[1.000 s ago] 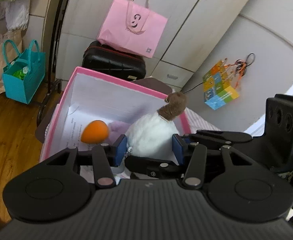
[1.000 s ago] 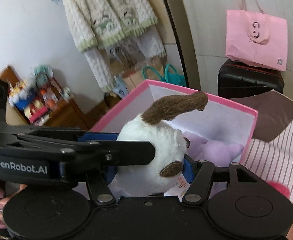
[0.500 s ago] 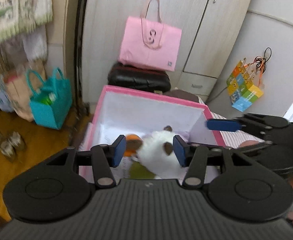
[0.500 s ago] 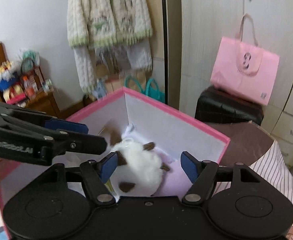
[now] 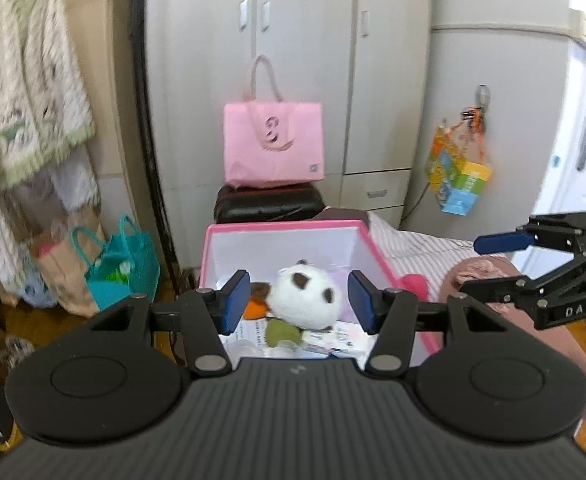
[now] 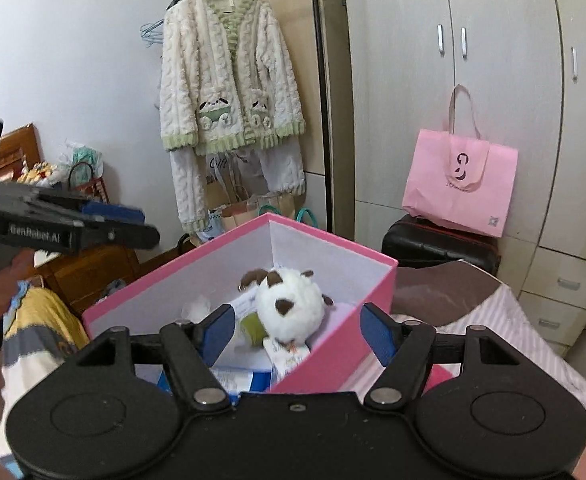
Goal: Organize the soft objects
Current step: 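Open the left gripper to drop the plush toy into the box, then grasp the pink pompom with the left gripper while the right gripper grasps the floral cloth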
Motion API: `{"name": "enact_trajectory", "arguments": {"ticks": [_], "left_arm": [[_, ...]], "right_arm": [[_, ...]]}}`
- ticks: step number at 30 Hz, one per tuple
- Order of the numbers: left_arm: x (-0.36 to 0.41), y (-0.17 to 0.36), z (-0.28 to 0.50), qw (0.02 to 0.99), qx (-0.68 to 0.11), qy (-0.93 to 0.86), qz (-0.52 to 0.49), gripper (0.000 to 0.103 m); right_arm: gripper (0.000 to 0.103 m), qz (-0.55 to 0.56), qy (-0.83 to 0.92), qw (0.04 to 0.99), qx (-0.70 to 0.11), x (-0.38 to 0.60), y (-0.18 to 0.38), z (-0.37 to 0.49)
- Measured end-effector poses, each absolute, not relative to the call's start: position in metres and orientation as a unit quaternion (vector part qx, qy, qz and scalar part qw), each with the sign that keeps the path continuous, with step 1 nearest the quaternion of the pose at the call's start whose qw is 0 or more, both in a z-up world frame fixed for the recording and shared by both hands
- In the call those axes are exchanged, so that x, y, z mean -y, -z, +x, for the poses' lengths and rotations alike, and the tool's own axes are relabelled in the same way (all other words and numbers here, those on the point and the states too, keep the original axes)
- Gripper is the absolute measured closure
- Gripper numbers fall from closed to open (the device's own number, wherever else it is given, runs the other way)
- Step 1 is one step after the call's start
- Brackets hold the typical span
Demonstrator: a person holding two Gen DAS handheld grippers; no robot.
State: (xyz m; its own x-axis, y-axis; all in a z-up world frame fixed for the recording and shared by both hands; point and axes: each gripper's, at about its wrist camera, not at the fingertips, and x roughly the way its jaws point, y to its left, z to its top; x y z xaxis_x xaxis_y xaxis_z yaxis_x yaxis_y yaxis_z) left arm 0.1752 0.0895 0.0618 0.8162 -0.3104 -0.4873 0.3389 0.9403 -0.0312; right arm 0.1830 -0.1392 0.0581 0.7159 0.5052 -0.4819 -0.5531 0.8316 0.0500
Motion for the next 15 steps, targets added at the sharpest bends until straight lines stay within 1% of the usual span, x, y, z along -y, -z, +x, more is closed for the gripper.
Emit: {"name": "enact_trajectory", "arguments": {"ticks": [4, 8, 15], "left_arm": [[-0.076, -0.073, 0.145, 0.948, -0.239, 0.207, 0.046, 0.048], [-0.062, -0.075, 0.121, 0.938, -0.243, 0.244, 0.05, 0.047], [-0.019, -0.069, 0.102, 0.918, -0.258, 0.299, 0.048, 0.047]], "right_arm": [[0.029, -0.065, -0.275, 0.932, -0.227, 0.158, -0.067, 0.149], [0.029, -0.069, -0.261, 0.938, -0.219, 0.178, -0.069, 0.123], [0.029, -0.07, -0.217, 0.945, -0.233, 0.214, -0.055, 0.092]]}}
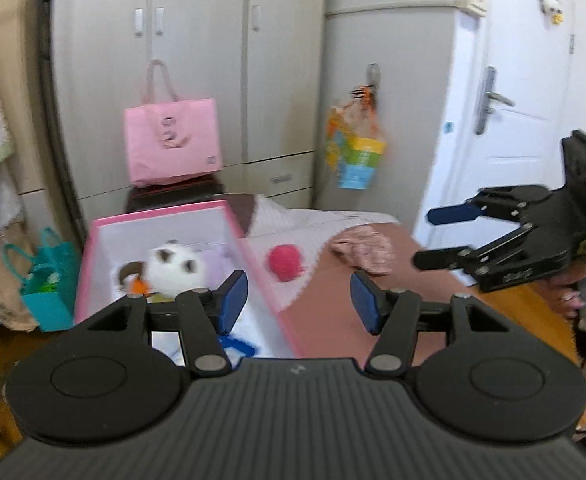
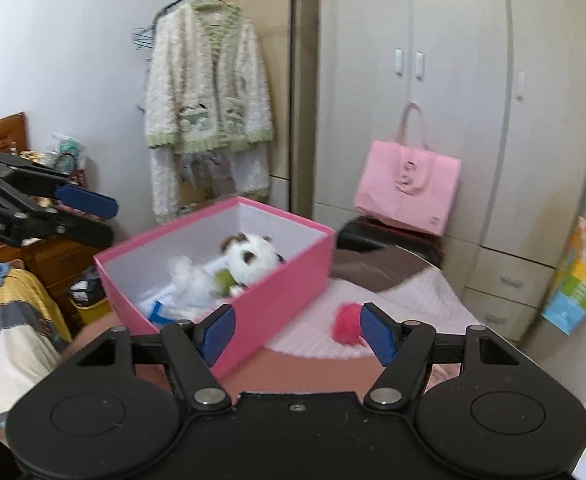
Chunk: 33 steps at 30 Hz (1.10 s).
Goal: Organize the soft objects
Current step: 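Grasp the pink pompom with the left gripper while the right gripper grasps the floral cloth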
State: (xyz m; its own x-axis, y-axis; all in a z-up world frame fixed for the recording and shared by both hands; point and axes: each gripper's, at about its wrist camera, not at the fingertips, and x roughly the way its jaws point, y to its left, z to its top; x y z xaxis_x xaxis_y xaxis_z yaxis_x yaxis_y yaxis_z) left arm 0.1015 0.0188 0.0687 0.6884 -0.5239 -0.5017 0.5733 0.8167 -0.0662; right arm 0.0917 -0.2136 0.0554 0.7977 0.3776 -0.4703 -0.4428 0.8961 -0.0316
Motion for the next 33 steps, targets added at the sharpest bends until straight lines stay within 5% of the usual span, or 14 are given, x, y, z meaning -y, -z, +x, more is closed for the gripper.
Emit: {"name": "enact_trajectory", "arguments": {"ticks": [33], "left_arm": [[0.134, 0.04, 0.194, 0.952, -0.255, 0.17, 0.028, 0.046]], "right_arm": [[0.026, -0.089, -0.208, 0.952, -0.209, 0.307, 0.048, 0.185]]}}
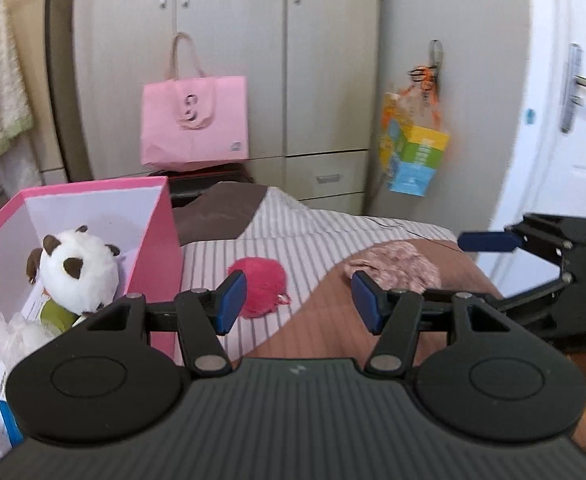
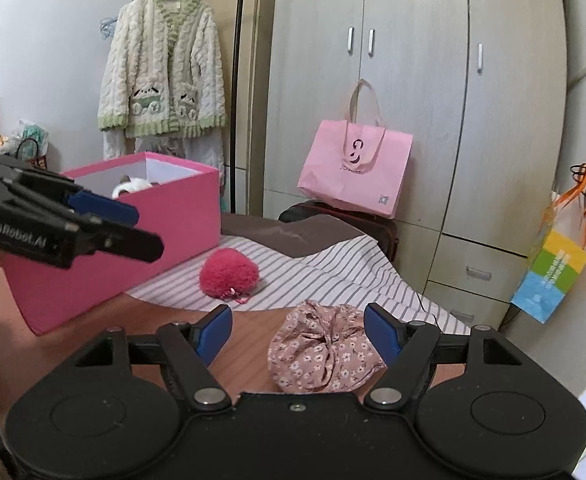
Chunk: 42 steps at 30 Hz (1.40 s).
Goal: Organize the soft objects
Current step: 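Grasp the pink pompom with the left gripper while the right gripper grasps the floral cloth, then lift the pompom and floral cloth and carry both over the pink box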
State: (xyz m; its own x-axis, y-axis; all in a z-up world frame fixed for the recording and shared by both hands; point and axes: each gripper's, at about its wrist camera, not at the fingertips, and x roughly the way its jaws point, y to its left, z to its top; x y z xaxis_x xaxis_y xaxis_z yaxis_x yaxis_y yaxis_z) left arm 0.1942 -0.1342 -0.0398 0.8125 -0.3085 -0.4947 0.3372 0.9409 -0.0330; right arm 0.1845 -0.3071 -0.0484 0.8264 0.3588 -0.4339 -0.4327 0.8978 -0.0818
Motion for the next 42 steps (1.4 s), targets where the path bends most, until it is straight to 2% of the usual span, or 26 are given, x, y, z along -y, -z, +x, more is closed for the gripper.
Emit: {"name": "enact_trajectory", "arguments": {"ticks": [7, 15, 17, 22, 25, 27, 29, 33, 34, 37, 42], "left_arm": [[0.155, 0.056, 0.229, 0.955, -0.263, 0.132, 0.029, 0.046], [0.177, 0.071, 0.262, 0.962, -0.26, 0.077, 0.024, 0.046], [0.176, 0.077, 0.274, 0.959, -0.274, 0.067, 0.021, 0.046], [0.175, 0.095, 0.294, 0.95, -0.308, 0.039, 0.028, 0.046], [0.169, 0.104, 0.305, 0.936, -0.351, 0.014, -0.007, 0.045], [0.166, 0.107, 0.309, 0.932, -0.361, 0.02, -0.024, 0.045], [0.168, 0.11, 0.31, 0.936, -0.352, 0.003, -0.017, 0.045], [0.17, 0.116, 0.316, 0.933, -0.359, 0.002, -0.016, 0.046], [0.17, 0.118, 0.316, 0.933, -0.36, 0.0, -0.013, 0.05], [0.174, 0.117, 0.311, 0.933, -0.359, -0.004, 0.012, 0.059], [0.176, 0.112, 0.304, 0.933, -0.36, 0.001, 0.016, 0.061]], "right_arm": [[0.026, -0.112, -0.225, 0.941, -0.227, 0.31, 0.068, 0.217], [0.024, -0.059, -0.229, 0.937, -0.256, 0.325, 0.086, 0.255], [0.017, -0.057, -0.231, 0.935, -0.264, 0.326, 0.09, 0.261], [0.017, -0.056, -0.223, 0.927, -0.297, 0.326, 0.1, 0.269], [0.018, -0.053, -0.225, 0.923, -0.309, 0.326, 0.104, 0.271], [0.023, -0.053, -0.226, 0.921, -0.313, 0.324, 0.103, 0.27], [0.043, -0.051, -0.232, 0.92, -0.311, 0.321, 0.101, 0.267], [0.072, -0.062, -0.228, 0.924, -0.301, 0.314, 0.099, 0.258], [0.078, -0.054, -0.23, 0.924, -0.302, 0.314, 0.099, 0.257], [0.081, -0.039, -0.221, 0.926, -0.304, 0.315, 0.099, 0.253], [0.081, -0.013, -0.21, 0.929, -0.303, 0.319, 0.098, 0.251]]}}
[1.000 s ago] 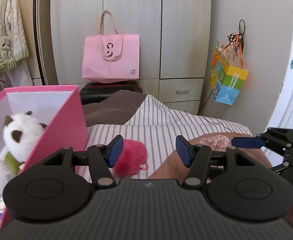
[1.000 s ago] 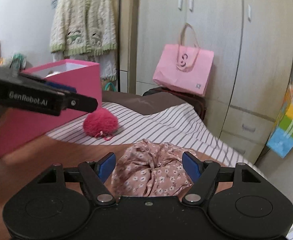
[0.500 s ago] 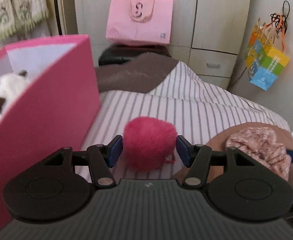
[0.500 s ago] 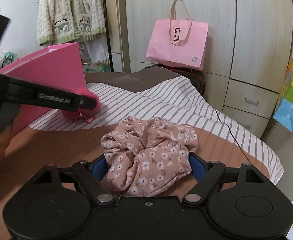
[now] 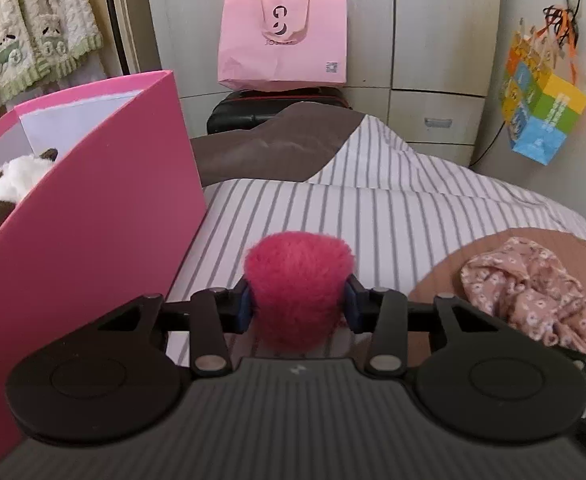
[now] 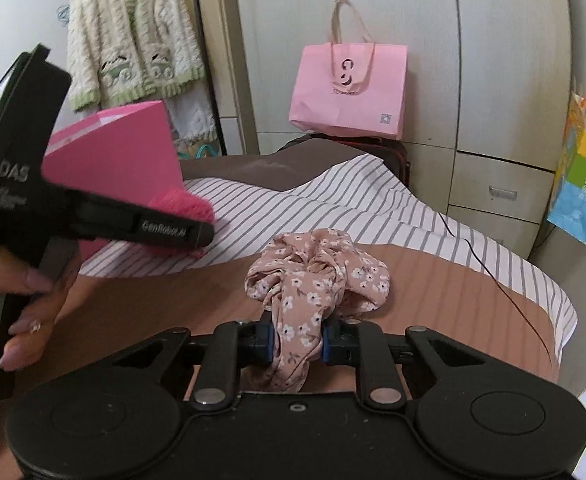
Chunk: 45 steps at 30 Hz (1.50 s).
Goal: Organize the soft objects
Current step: 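Lift the pompom and floral cloth and carry both over the pink box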
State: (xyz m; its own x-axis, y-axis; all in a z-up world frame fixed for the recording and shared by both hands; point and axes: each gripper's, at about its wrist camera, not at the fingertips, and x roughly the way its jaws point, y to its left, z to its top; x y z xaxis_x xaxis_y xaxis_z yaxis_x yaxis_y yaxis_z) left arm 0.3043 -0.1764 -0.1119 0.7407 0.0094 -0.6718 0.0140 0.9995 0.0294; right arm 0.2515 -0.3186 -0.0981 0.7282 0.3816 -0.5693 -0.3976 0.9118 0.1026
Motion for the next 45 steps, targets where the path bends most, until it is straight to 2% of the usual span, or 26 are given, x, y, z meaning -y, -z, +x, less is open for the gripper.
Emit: {"name": "enact_trajectory", "arguments": {"ticks": [14, 28, 45], "left_arm": [[0.173, 0.087, 0.248, 0.933, -0.351, 0.075, 0.013, 0.061], [0.155, 0.069, 0.178, 0.923, -0.338, 0.177, 0.053, 0.061], [0.104, 0.075, 0.105, 0.886, -0.386, 0.241, 0.086, 0.061]], "right_arm": [[0.081, 0.009, -0.18, 0.937, -0.3, 0.315, 0.088, 0.213], [0.081, 0.005, -0.141, 0.938, -0.318, 0.302, 0.083, 0.163], [0.081, -0.038, -0.175, 0.93, -0.321, 0.27, 0.07, 0.083]]}}
